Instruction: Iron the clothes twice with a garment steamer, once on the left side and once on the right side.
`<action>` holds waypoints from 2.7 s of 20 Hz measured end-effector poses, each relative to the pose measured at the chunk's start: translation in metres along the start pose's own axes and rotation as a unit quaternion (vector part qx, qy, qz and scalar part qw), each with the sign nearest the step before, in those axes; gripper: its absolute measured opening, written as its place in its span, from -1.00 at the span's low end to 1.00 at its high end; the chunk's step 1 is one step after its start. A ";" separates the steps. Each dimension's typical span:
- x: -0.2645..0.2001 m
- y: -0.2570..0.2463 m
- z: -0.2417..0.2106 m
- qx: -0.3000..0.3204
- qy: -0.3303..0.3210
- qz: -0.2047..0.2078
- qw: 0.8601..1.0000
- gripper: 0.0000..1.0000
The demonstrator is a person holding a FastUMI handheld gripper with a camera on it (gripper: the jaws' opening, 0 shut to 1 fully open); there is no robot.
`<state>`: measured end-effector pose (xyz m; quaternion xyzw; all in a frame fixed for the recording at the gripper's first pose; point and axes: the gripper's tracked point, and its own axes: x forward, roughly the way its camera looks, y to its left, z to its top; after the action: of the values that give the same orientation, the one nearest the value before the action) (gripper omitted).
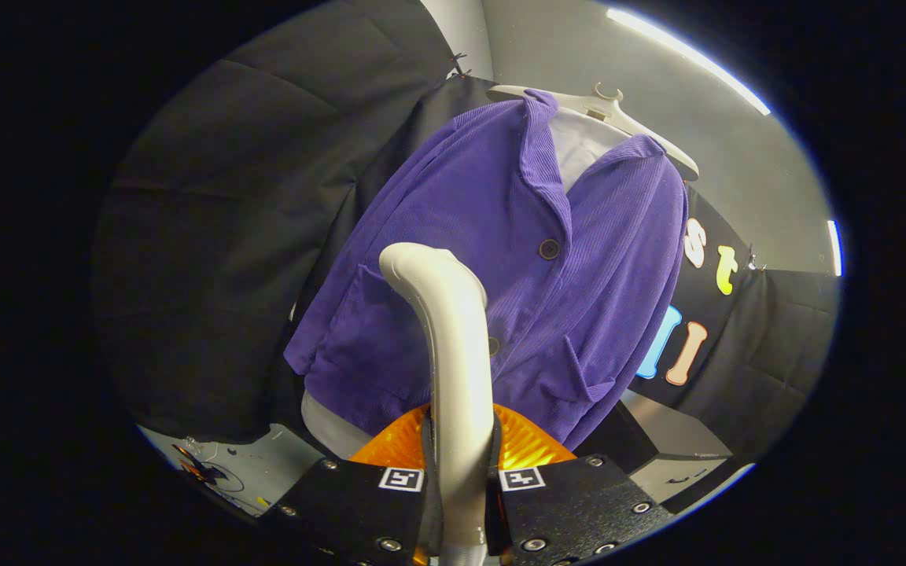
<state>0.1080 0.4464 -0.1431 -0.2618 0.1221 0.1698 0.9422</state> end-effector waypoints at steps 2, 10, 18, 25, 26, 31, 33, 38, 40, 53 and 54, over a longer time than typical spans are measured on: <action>-0.002 0.007 -0.014 0.000 0.009 0.010 1.000 -0.59; -0.013 0.034 -0.056 -0.003 0.041 0.044 0.998 -0.59; -0.064 0.033 -0.111 0.026 0.088 0.104 0.990 -0.59; -0.150 -0.048 -0.119 0.076 0.089 0.137 0.984 -0.58; -0.157 -0.064 -0.119 0.084 0.087 0.134 0.984 -0.58; -0.186 -0.145 -0.096 0.135 0.043 0.109 0.984 -0.58; -0.195 -0.178 -0.089 0.155 0.022 0.094 0.983 -0.59; -0.208 -0.266 -0.079 0.193 -0.034 0.042 0.980 -0.59; -0.209 -0.297 -0.079 0.206 -0.045 0.017 0.977 -0.59; -0.212 -0.333 -0.069 0.235 -0.037 -0.087 0.967 -0.59; -0.213 -0.328 -0.067 0.232 -0.037 -0.090 0.968 -0.59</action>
<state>0.0297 0.0922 0.0175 -0.0400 0.0995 0.0614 0.9923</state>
